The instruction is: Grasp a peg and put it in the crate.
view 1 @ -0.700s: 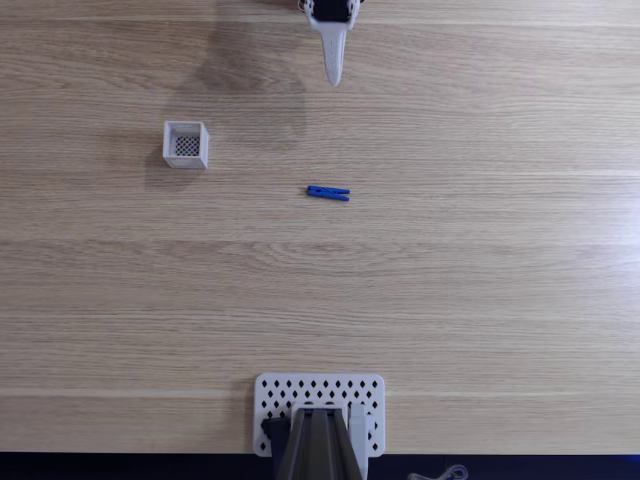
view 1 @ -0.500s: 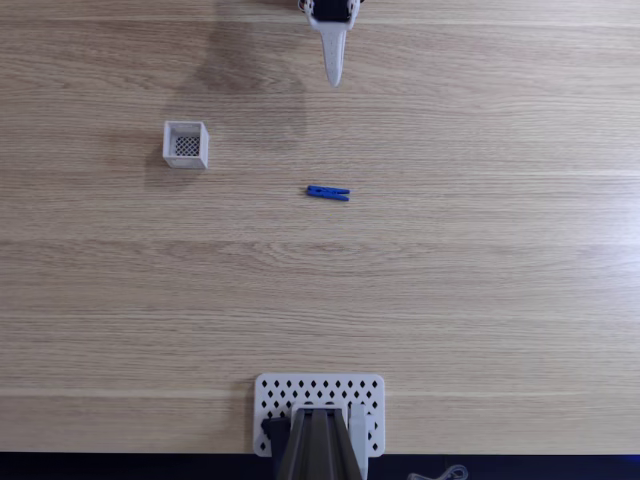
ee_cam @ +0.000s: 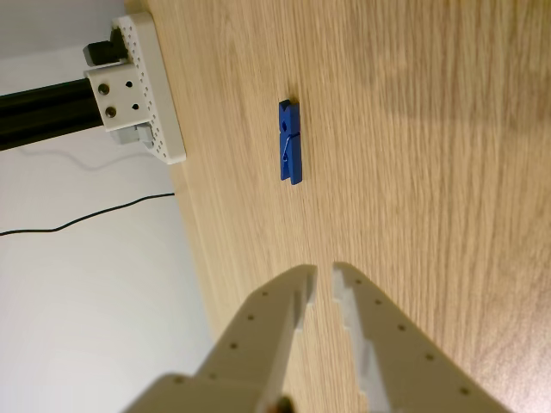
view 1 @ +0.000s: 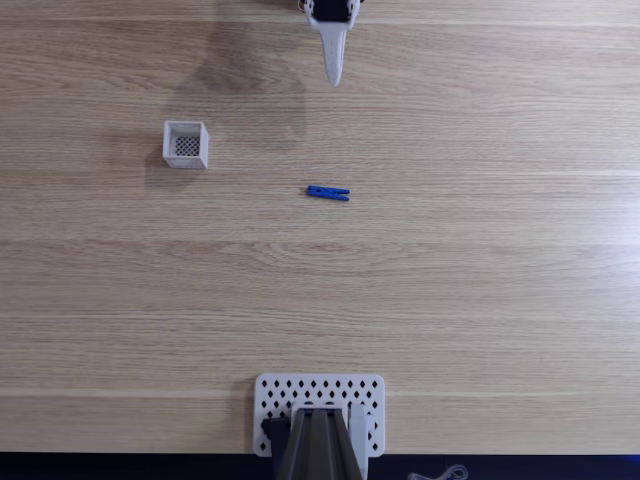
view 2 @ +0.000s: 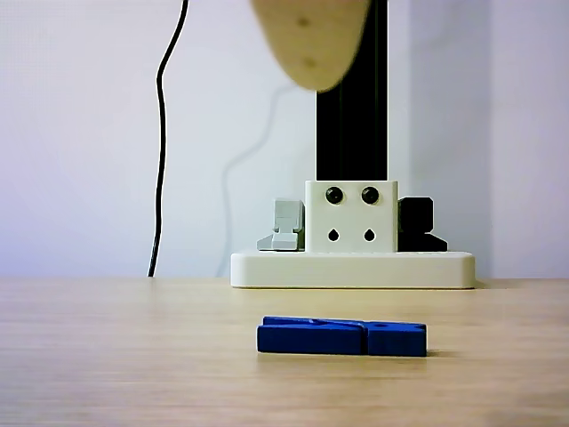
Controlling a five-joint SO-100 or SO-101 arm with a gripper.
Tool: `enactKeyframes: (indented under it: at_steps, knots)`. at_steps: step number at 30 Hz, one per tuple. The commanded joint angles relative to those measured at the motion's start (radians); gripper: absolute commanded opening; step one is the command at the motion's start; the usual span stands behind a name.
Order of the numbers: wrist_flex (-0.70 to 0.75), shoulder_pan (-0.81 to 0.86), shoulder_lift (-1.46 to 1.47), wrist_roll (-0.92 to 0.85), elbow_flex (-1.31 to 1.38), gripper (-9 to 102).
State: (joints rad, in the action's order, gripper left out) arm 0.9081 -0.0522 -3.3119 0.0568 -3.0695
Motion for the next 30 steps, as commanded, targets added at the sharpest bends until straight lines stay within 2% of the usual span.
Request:
enactKeyframes:
  at_steps: [1, 9, 12, 30]
  knots:
    - [0.002, -0.006, -0.02, 0.003, 0.011, 0]
    - [-0.006, -0.006, -0.008, 0.002, 0.015, 0]
    - [-0.009, -0.003, 0.086, 0.0, 0.046, 0]
    - [0.011, 0.011, 1.212, -0.002, 0.732, 0]
